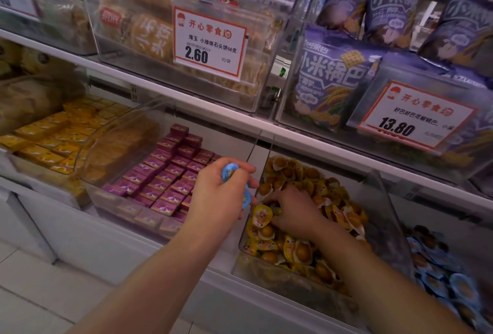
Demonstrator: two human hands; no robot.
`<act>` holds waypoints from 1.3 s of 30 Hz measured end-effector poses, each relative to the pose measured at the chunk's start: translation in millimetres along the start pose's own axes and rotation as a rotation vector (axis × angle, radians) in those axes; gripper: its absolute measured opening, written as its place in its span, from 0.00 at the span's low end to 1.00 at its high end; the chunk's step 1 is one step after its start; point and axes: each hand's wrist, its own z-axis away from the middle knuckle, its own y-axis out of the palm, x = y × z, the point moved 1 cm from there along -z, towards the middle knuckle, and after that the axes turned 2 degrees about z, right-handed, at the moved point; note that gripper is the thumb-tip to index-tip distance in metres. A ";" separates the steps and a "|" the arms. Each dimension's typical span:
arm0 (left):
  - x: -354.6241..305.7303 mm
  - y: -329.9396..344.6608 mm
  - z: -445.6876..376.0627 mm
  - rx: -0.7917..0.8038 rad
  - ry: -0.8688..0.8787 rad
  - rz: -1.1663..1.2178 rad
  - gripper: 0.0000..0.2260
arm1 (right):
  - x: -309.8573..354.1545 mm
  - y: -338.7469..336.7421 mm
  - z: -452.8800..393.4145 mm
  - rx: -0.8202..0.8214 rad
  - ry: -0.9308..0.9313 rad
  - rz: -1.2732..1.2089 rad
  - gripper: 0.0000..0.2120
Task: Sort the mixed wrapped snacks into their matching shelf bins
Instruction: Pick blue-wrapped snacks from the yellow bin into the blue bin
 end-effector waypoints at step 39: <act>65.6 157.0 61.1 0.450 0.432 -0.463 0.30 | -3.7 -37.6 152.5 -0.432 0.645 -1.906 0.11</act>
